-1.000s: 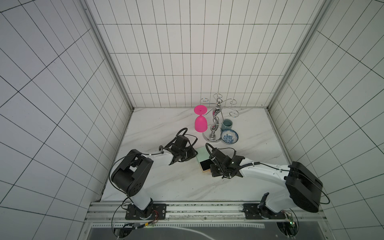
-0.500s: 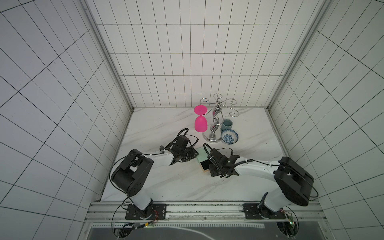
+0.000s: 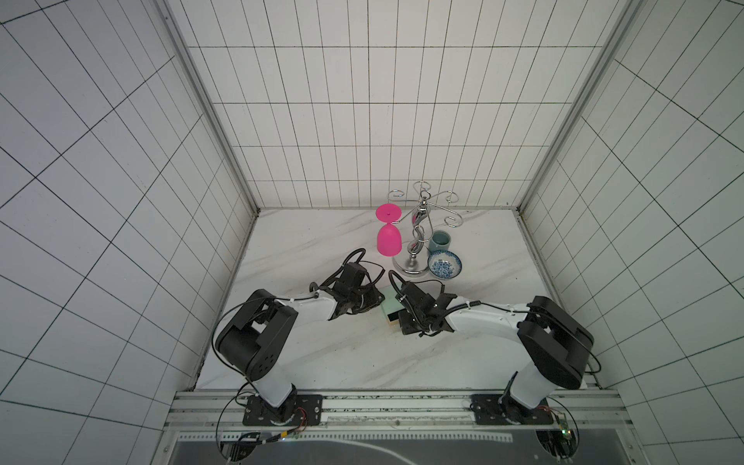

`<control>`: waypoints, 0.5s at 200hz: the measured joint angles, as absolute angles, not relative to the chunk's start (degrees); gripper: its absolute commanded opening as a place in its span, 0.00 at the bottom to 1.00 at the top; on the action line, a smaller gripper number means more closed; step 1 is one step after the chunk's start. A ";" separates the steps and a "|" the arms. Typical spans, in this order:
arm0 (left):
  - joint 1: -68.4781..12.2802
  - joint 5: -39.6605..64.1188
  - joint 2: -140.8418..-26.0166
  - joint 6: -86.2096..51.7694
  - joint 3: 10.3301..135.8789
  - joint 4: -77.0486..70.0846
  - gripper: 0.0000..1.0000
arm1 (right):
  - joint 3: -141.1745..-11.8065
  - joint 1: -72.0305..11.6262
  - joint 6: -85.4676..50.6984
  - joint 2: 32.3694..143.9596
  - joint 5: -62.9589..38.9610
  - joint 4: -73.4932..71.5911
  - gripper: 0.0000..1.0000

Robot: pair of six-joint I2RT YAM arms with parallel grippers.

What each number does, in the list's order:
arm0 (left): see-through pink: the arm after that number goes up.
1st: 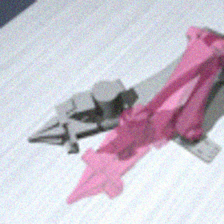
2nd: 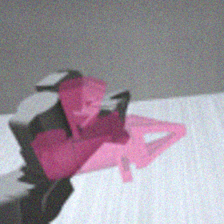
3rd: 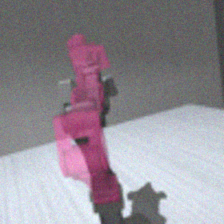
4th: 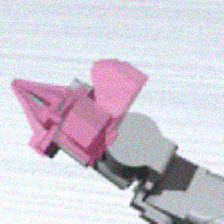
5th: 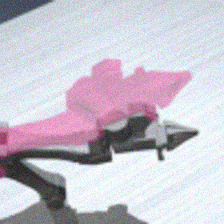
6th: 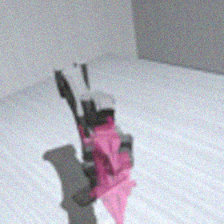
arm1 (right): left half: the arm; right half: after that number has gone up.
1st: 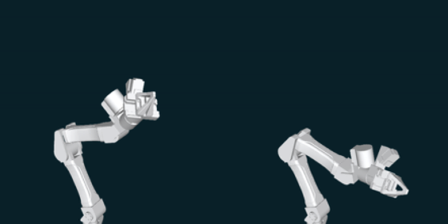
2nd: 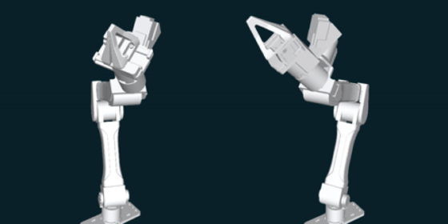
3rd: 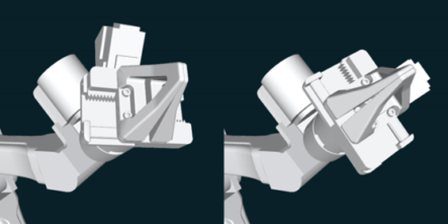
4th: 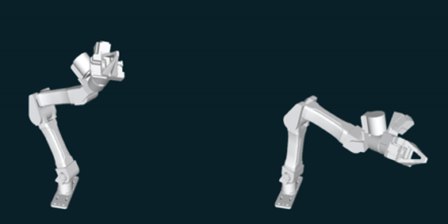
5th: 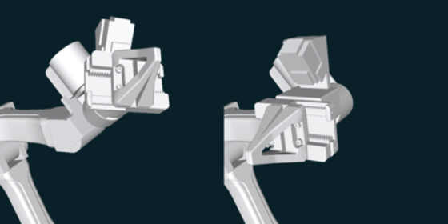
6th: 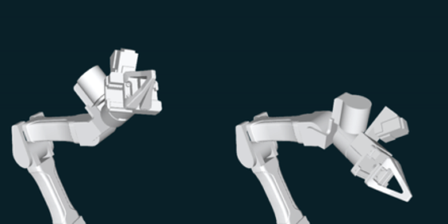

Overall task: Take out the earrings from the drawer-style jewelry box
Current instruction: Close the drawer of the jewelry box.

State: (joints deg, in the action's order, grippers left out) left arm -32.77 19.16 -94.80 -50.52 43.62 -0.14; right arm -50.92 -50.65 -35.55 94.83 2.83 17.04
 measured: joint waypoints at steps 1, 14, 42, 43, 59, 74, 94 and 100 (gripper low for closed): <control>-32.80 19.16 -94.80 -50.52 43.62 -0.14 0.28 | -50.98 -50.59 -35.51 94.89 2.81 17.02 0.10; -32.86 19.16 -94.80 -50.50 43.62 -0.14 0.28 | -51.57 -50.09 -35.38 95.26 2.66 16.73 0.10; -32.93 19.16 -94.80 -50.52 43.62 -0.14 0.28 | -53.54 -49.47 -34.83 96.64 2.48 16.34 0.10; -32.93 19.16 -94.80 -50.52 43.62 -0.14 0.28 | -53.67 -49.47 -34.81 96.75 2.46 16.34 0.10; -32.97 19.14 -94.80 -50.52 43.62 -0.14 0.28 | -54.63 -49.36 -34.63 97.67 2.39 16.03 0.09; -32.97 19.14 -94.80 -50.52 43.62 -0.14 0.28 | -55.02 -49.36 -34.61 98.24 2.26 16.01 0.09; -32.97 19.14 -94.80 -50.52 43.62 -0.16 0.28 | -55.02 -49.34 -34.61 98.52 2.00 15.97 0.09; -32.97 19.14 -94.80 -50.52 43.62 -0.16 0.28 | -55.02 -49.21 -34.61 98.52 2.00 15.97 0.09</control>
